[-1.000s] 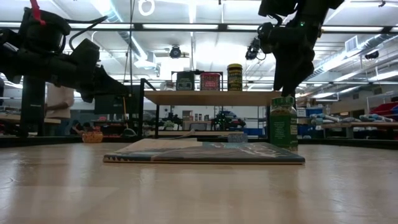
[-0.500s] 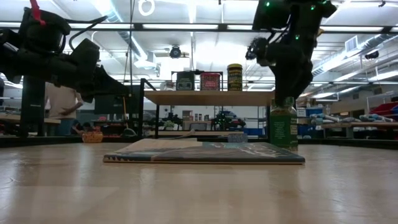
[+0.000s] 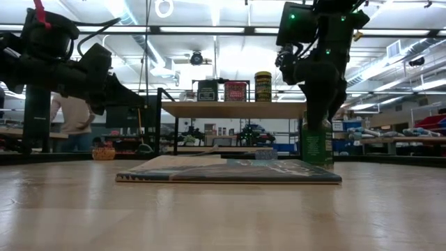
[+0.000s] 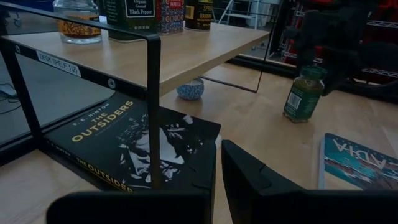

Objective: Shelf spices
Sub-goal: Put the green seasoning bottle on the shelf, then return to Home Position

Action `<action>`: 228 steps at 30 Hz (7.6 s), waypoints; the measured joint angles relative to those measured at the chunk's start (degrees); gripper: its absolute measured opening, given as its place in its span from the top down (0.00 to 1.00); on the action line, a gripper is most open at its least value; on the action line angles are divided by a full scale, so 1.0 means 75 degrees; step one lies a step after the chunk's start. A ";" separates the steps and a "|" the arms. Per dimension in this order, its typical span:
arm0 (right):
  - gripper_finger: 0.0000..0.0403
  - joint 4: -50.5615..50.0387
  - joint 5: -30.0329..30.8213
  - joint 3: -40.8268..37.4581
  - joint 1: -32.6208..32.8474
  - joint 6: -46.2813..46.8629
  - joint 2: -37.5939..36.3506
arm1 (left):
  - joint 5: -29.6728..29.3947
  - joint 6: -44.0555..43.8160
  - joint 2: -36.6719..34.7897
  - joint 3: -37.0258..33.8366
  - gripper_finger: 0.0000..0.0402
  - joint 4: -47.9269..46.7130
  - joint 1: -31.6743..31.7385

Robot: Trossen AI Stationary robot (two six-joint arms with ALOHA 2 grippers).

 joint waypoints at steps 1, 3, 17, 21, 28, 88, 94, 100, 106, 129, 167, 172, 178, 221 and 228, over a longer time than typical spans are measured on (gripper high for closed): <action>0.32 0.0010 -0.0004 0.0003 0.0000 0.0000 -0.0013 | -0.0002 0.0003 0.0000 0.0000 0.92 0.0000 0.0000; 0.40 -0.0022 -0.0042 0.0003 0.0000 0.0003 -0.0017 | 0.0000 0.0003 0.0002 0.0000 0.92 -0.0003 0.0000; 0.52 -0.0686 -0.0228 0.0588 0.0003 -0.0069 -0.0025 | -0.0003 0.0000 0.0002 0.0000 0.92 -0.0017 0.0001; 0.52 -0.1360 0.0038 0.1426 0.0000 -0.0296 -0.0025 | -0.0001 0.0000 0.0003 0.0000 0.92 -0.0015 0.0000; 0.52 -0.2208 0.0190 0.3149 -0.0116 -0.0736 -0.0025 | -0.0003 0.0000 0.0003 0.0000 0.92 -0.0017 0.0000; 0.48 -0.2726 0.0549 0.5494 -0.3899 -0.1527 0.1272 | 0.0000 0.0049 0.0000 0.0000 0.92 0.0008 0.0001; 0.33 -0.2668 0.0549 0.5493 -0.3882 -0.1530 0.1265 | 0.0000 0.0054 -0.0002 0.0000 0.92 0.0003 0.0002; 0.33 -0.2634 0.0616 0.5493 -0.3788 -0.1530 0.1263 | 0.0000 0.0055 0.0000 0.0000 0.92 0.0006 0.0000; 0.33 -0.2592 0.0628 0.5580 -0.3711 -0.1530 0.1263 | -0.0002 0.0055 -0.0001 0.0000 0.92 0.0006 0.0000; 0.45 -0.2872 0.0912 0.6234 -0.3666 -0.1521 0.1251 | -0.0003 0.0058 0.0000 0.0000 0.92 0.0047 0.0001; 0.62 -0.2572 0.1202 0.6254 -0.3316 -0.0796 0.1213 | -0.0002 0.0055 -0.0001 0.0000 0.92 0.0052 0.0000; 0.58 -0.2569 0.1412 0.6254 -0.3267 -0.0809 0.1197 | -0.0001 0.0055 -0.0001 -0.0003 0.92 0.0050 0.0001; 0.55 -0.2381 0.1712 0.6260 -0.3144 -0.0985 0.1057 | 0.0000 0.0055 0.0000 -0.0003 0.92 0.0047 0.0001; 1.00 -0.1546 0.1417 0.5569 -0.1511 -0.2616 0.0674 | 0.0000 0.0055 -0.0003 -0.0001 0.92 0.0052 0.0002; 1.00 0.0170 0.1220 0.5569 -0.0444 -0.4009 0.0019 | 0.0306 0.0053 0.0000 -0.0002 0.92 0.0263 0.0002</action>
